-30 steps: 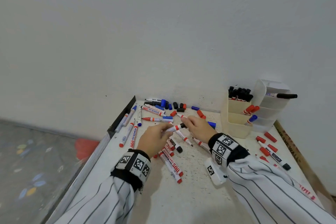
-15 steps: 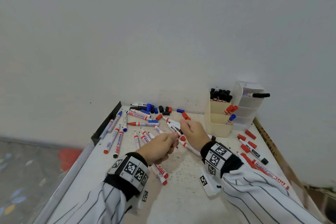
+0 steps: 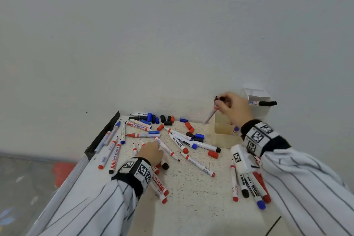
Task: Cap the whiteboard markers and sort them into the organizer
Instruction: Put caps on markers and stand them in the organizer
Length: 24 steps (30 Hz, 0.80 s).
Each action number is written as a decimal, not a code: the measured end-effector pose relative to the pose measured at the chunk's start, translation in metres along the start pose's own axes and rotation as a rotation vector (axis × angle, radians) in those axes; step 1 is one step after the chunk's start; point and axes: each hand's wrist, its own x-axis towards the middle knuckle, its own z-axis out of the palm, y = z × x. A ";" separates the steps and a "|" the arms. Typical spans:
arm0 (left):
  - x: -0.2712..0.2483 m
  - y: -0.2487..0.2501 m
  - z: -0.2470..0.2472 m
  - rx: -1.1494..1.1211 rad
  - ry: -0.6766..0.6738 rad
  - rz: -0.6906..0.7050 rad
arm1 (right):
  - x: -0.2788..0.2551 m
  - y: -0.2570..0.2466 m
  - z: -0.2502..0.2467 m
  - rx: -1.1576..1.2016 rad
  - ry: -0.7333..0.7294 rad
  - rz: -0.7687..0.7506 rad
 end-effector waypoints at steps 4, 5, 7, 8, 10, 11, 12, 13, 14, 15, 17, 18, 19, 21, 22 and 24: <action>0.013 -0.004 0.005 0.146 -0.049 -0.028 | 0.034 0.023 -0.028 -0.071 0.206 0.029; 0.015 -0.002 0.007 0.174 -0.050 -0.007 | 0.040 0.027 -0.031 -0.080 0.206 0.038; 0.018 0.001 0.011 0.221 -0.056 0.041 | 0.050 0.035 -0.032 -0.111 0.177 0.049; 0.020 0.001 0.013 0.238 -0.055 0.064 | 0.054 0.038 -0.031 -0.136 0.161 0.053; 0.022 0.005 0.015 0.282 -0.054 0.081 | 0.061 0.044 -0.028 -0.200 0.155 0.059; 0.023 0.006 0.014 0.308 -0.054 0.077 | 0.065 0.046 -0.027 -0.223 0.171 0.065; 0.024 0.007 0.014 0.325 -0.058 0.073 | 0.069 0.047 -0.026 -0.237 0.190 0.073; 0.025 0.008 0.015 0.335 -0.061 0.072 | 0.073 0.047 -0.026 -0.247 0.204 0.081; 0.025 0.008 0.014 0.342 -0.061 0.071 | 0.077 0.047 -0.025 -0.259 0.207 0.083; 0.025 0.009 0.014 0.341 -0.057 0.069 | 0.080 0.046 -0.024 -0.273 0.195 0.080; 0.026 0.007 0.013 0.301 -0.054 0.064 | 0.088 0.045 -0.020 -0.289 0.155 0.063; 0.027 0.007 0.013 0.271 -0.061 0.057 | 0.091 0.046 -0.017 -0.300 0.133 0.061; 0.027 0.006 0.012 0.237 -0.067 0.049 | 0.094 0.046 -0.014 -0.327 0.108 0.069; 0.029 0.004 0.011 0.159 -0.067 0.033 | 0.099 0.046 -0.009 -0.403 0.049 0.093; 0.029 0.003 0.010 0.109 -0.059 0.027 | 0.101 0.046 -0.006 -0.429 0.034 0.097; 0.030 0.000 0.009 -0.017 -0.021 0.019 | 0.102 0.045 -0.002 -0.450 0.032 0.098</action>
